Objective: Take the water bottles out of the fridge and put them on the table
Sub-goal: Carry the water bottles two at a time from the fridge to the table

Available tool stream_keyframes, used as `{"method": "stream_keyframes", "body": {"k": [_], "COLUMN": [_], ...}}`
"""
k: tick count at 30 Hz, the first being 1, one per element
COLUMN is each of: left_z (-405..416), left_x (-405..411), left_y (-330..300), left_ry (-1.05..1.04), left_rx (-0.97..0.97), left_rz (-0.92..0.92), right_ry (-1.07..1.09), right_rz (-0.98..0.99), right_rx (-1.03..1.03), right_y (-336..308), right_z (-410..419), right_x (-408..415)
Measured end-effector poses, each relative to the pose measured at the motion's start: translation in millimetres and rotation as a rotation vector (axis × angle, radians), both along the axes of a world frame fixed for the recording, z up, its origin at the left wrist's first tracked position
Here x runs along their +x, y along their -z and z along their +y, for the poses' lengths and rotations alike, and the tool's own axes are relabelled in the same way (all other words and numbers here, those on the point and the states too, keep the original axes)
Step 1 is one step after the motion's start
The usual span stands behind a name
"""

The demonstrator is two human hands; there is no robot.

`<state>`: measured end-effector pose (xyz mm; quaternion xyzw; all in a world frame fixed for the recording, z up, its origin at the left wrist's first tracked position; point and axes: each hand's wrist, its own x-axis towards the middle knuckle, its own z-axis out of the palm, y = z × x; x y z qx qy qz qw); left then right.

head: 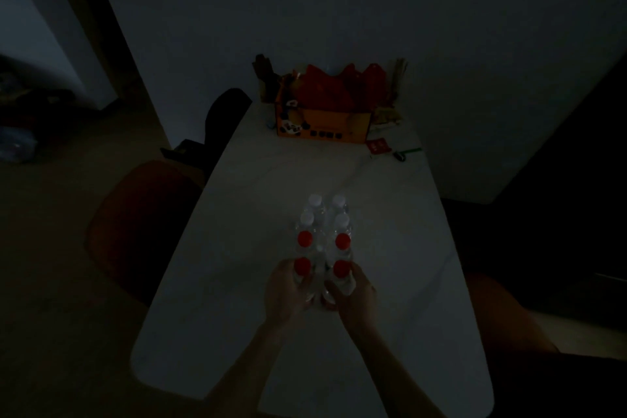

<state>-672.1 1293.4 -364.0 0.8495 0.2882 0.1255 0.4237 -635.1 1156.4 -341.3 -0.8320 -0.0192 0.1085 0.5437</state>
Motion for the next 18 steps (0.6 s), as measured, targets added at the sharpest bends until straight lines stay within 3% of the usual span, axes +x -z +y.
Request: {"method": "stream_keyframes", "body": {"k": [5,8,11,18], "left_z": [6,-3,-22,-88], "left_x": [3,9,11,7], "left_y": [-30,-82,-150,-306], "left_ry": [0.039,0.017,-0.019,0.230], "left_rx": [-0.036,-0.108,-0.229,-0.377], "left_rz": [0.111,-0.030,-0.182,-0.527], "right_ry": [0.045,0.090,0.124,0.160], "right_rz": [-0.040,-0.113,-0.199,-0.440], "right_rx": [-0.032,-0.061,0.058,0.271], "right_y": [-36,-72,-124,-260], "right_z": [-12,-23,-40,-107], "right_x": [-3,6,9,-10]}}
